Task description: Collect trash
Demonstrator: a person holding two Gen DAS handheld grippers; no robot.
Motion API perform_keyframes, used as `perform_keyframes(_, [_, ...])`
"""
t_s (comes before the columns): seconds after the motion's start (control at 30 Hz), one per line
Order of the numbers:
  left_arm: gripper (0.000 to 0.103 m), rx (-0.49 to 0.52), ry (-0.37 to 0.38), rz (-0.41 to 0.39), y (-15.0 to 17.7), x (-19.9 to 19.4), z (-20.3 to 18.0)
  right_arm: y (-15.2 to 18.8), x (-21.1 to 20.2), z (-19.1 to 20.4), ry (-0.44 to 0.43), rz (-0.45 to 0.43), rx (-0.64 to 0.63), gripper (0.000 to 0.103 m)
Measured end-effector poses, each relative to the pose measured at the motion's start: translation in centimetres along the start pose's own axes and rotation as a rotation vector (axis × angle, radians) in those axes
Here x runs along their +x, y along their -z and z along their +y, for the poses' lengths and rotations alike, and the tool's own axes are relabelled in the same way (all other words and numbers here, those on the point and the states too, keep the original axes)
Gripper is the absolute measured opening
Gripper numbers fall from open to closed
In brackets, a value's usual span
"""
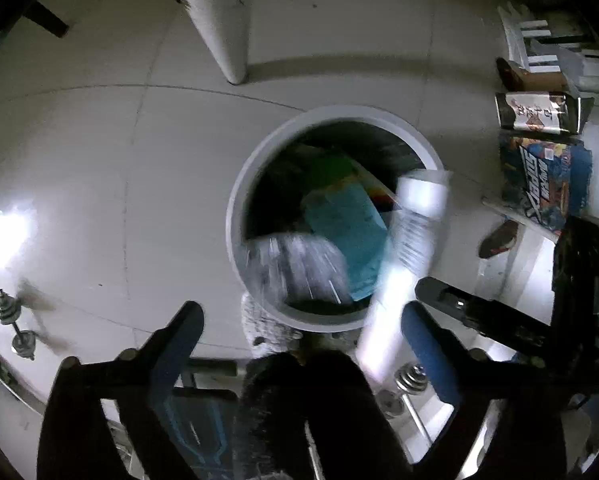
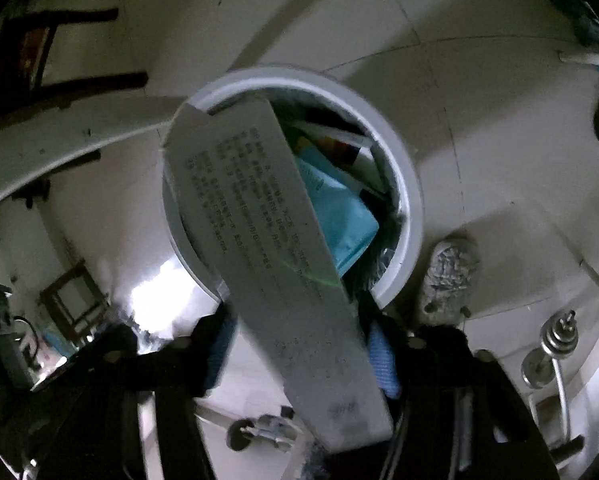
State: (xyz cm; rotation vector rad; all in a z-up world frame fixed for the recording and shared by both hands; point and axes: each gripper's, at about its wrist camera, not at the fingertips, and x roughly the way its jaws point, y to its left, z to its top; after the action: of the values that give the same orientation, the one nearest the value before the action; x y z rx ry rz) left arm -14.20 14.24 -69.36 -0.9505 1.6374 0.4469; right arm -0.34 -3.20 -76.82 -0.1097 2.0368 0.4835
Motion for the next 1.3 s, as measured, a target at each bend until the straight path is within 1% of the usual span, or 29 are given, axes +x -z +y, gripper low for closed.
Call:
perform_keyframes(0.03, [0.102, -0.004, -0.016, -0.016, 0.4, -0.7, 0.2, 0.3, -0.1, 0.2, 0.007, -0.002, -0.012, 0.09])
perform_keyframes(0.1, [0.102, -0.013, -0.022, -0.031, 1.0, -1.7, 0.3, 0.8, -0.6, 0.2, 0.03, -0.017, -0.033, 0.094])
perform_keyframes(0.13, [0.102, -0.014, -0.045, -0.051, 1.5, -2.5, 0.3, 1.1, -0.9, 0.3, 0.039, -0.02, -0.044, 0.099])
perform_keyframes(0.17, [0.102, -0.008, -0.066, -0.073, 1.9, -3.2, 0.0, 1.6, -1.3, 0.5, 0.053, -0.027, -0.059, 0.101])
perform_keyframes(0.2, [0.102, 0.001, -0.09, -0.097, 2.4, -4.0, -0.2, 2.0, -2.1, 0.9, 0.072, -0.039, -0.074, 0.102])
perform_keyframes(0.23, [0.102, 0.016, -0.131, -0.129, 3.1, -5.2, -0.6, 2.6, -2.9, 1.3, 0.097, -0.056, -0.093, 0.102])
perform_keyframes(0.33, [0.102, 0.037, -0.201, -0.19, 5.4, -8.1, -1.4, 5.2, -5.6, 2.4, 0.183, -0.12, -0.165, 0.102])
perform_keyframes(0.43, [0.102, 0.044, -0.224, -0.226, 8.0, -11.1, -2.2, 7.8, -9.4, 3.5, 0.237, -0.177, -0.196, 0.102])
perform_keyframes(0.53, [0.102, 0.056, -0.238, -0.259, 10.7, -14.6, -3.2, 10.9, -13.4, 4.1, 0.249, -0.217, -0.209, 0.102])
perform_keyframes(0.63, [0.102, 0.062, -0.235, -0.282, 13.3, -18.1, -4.4, 14.1, -17.8, 5.0, 0.258, -0.256, -0.225, 0.102])
perform_keyframes(0.73, [0.102, 0.084, -0.228, -0.303, 15.8, -21.8, -5.7, 17.7, -22.3, 5.5, 0.249, -0.286, -0.243, 0.102])
perform_keyframes(0.87, [0.102, 0.117, -0.197, -0.322, 18.7, -26.2, -7.4, 22.4, -28.3, 6.1, 0.221, -0.309, -0.266, 0.102])
perform_keyframes(1.0, [0.102, 0.15, -0.145, -0.329, 21.6, -30.5, -9.0, 27.0, -34.3, 7.1, 0.187, -0.329, -0.274, 0.102])
perform_keyframes(1.13, [0.102, 0.176, -0.066, -0.347, 24.4, -35.5, -10.1, 31.1, -39.8, 7.5, 0.151, -0.348, -0.287, 0.102])
perform_keyframes(1.23, [0.102, 0.196, -0.034, -0.374, 26.0, -38.7, -10.7, 34.1, -43.6, 7.8, 0.124, -0.359, -0.311, 0.102])
perform_keyframes(1.3, [0.102, 0.21, -0.017, -0.399, 27.0, -40.6, -10.9, 36.1, -46.2, 7.9, 0.088, -0.364, -0.314, 0.102])
